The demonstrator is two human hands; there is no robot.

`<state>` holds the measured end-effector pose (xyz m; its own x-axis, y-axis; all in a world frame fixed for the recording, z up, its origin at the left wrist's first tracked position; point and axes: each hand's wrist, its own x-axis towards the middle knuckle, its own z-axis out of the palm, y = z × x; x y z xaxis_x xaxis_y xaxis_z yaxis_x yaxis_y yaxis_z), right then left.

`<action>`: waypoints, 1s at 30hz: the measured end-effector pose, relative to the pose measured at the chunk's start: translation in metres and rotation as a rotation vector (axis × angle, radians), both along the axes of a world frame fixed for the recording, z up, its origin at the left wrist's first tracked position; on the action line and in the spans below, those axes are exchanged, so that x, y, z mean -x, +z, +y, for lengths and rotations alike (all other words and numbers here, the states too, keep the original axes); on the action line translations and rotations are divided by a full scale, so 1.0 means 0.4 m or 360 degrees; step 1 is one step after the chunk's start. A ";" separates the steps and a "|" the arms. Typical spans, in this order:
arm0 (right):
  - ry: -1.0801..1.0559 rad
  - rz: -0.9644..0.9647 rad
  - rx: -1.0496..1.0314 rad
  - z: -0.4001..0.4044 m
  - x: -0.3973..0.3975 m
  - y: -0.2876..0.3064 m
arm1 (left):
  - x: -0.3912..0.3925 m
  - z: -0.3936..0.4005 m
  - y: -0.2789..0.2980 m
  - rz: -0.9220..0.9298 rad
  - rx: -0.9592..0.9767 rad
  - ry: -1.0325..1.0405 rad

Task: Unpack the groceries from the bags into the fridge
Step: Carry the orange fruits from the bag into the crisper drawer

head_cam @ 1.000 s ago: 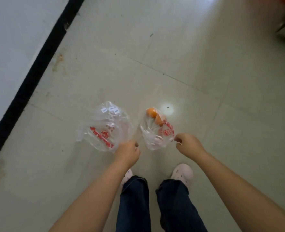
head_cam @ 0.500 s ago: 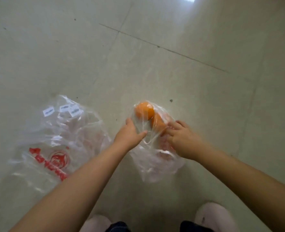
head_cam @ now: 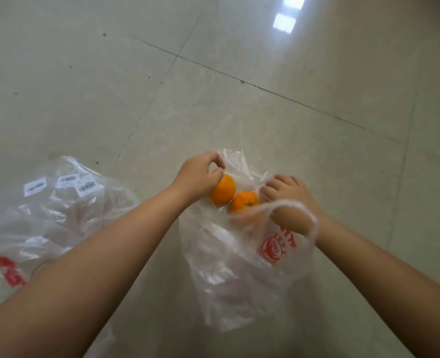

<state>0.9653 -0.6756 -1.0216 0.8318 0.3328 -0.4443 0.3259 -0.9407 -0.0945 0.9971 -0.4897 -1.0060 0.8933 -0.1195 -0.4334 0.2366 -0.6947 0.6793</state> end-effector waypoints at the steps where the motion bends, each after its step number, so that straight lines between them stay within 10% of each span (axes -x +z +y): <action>1: -0.0057 0.0070 0.0005 -0.010 -0.005 -0.012 | -0.012 0.002 -0.010 0.0038 -0.0005 -0.0031; 8: -0.0136 0.0057 0.0055 -0.069 0.005 -0.046 | -0.023 0.058 -0.070 0.0236 -0.0332 -0.0416; 13: 0.0189 -0.0321 -0.0423 -0.033 0.036 -0.030 | 0.048 0.108 -0.094 -0.0182 -0.0607 -0.0585; 17: 0.0196 -0.0053 -0.0454 0.015 0.022 -0.017 | 0.040 0.102 -0.102 -0.0553 -0.0526 -0.0828; 22: 0.0129 0.0125 -0.0080 0.062 -0.001 -0.032 | -0.003 0.028 -0.086 -0.0227 -0.0679 -0.0989; 30: -0.0114 -0.0020 -0.0517 -0.023 0.036 -0.011 | 0.038 0.067 -0.039 -0.0264 -0.0255 -0.0332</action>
